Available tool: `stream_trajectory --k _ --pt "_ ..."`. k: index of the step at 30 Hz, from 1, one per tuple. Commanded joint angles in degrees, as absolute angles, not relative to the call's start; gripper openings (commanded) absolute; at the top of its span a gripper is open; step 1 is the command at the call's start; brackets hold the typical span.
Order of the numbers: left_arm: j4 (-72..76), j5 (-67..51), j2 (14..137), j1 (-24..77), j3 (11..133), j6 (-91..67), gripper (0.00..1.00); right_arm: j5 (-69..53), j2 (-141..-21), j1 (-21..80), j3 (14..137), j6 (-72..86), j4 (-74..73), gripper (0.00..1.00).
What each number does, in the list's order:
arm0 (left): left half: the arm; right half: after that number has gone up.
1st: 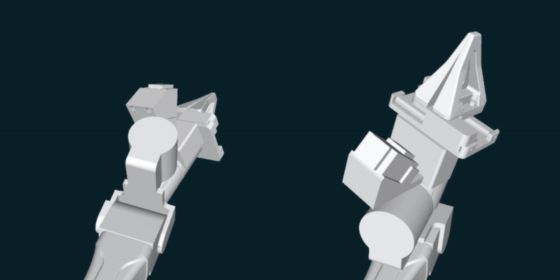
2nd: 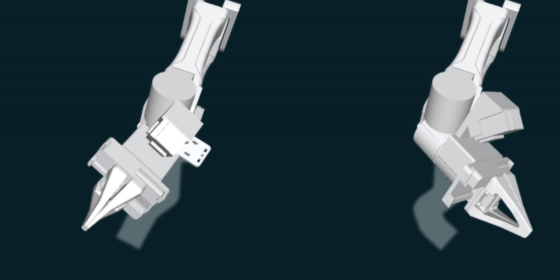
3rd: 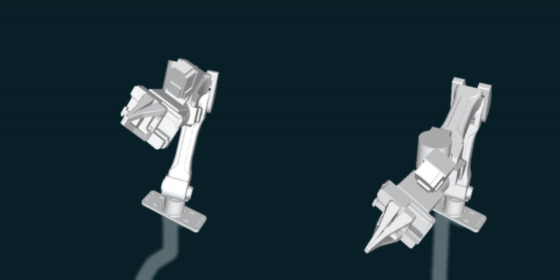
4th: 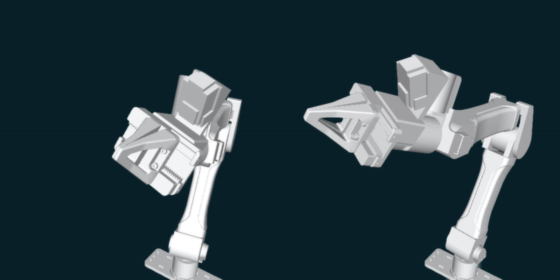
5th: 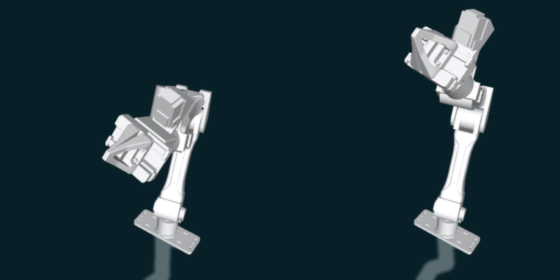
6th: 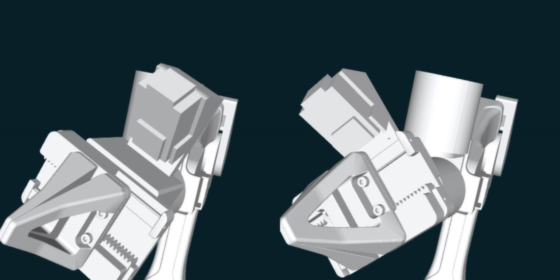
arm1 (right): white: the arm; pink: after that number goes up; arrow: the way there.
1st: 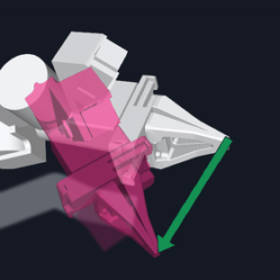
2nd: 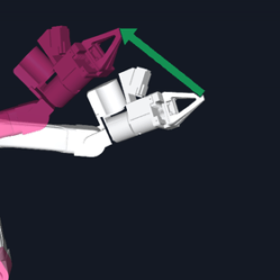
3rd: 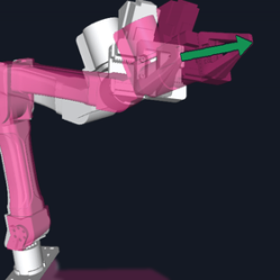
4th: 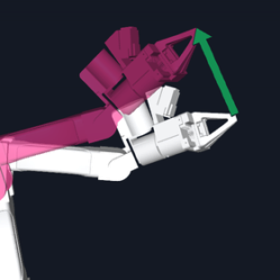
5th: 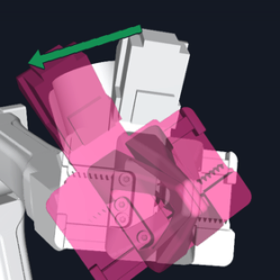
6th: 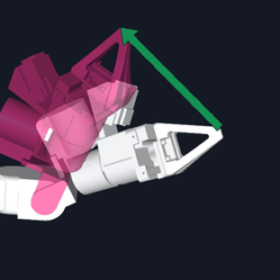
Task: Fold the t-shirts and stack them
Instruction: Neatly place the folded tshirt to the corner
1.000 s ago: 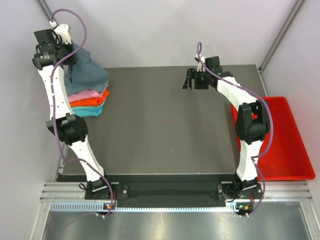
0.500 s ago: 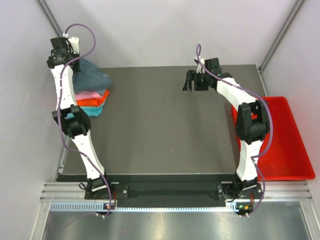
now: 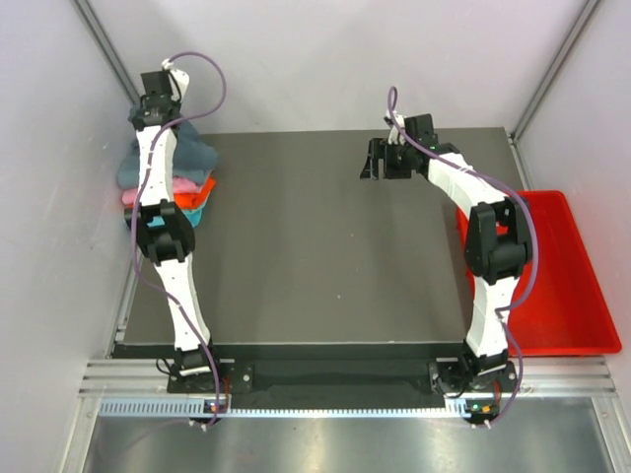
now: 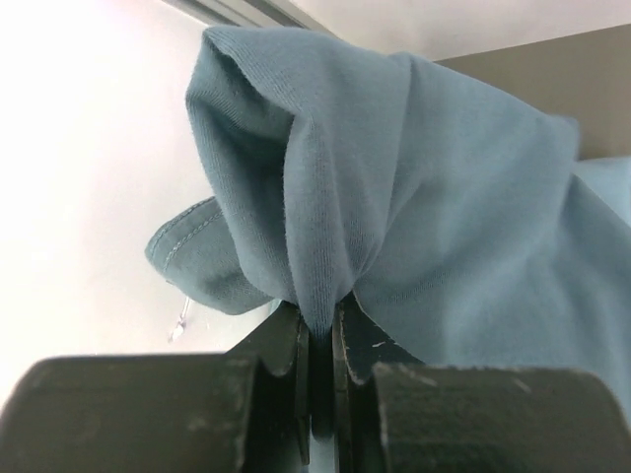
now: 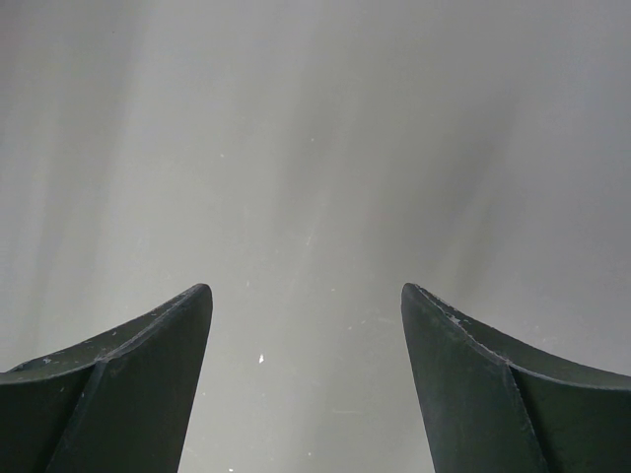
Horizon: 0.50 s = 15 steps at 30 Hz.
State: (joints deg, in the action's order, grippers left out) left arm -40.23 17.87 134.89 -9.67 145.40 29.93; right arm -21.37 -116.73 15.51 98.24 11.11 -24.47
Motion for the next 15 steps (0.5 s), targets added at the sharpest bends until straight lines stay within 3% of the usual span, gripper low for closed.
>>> stream_trajectory --k 1,15 --pt "-31.9 25.0 136.5 -9.8 145.0 35.2 0.00 -22.9 -114.5 14.8 98.2 11.4 -22.7 0.78" --pt "-26.4 31.7 138.0 -10.6 141.3 40.2 0.00 -25.3 -115.5 10.5 97.7 13.5 -21.9 0.77"
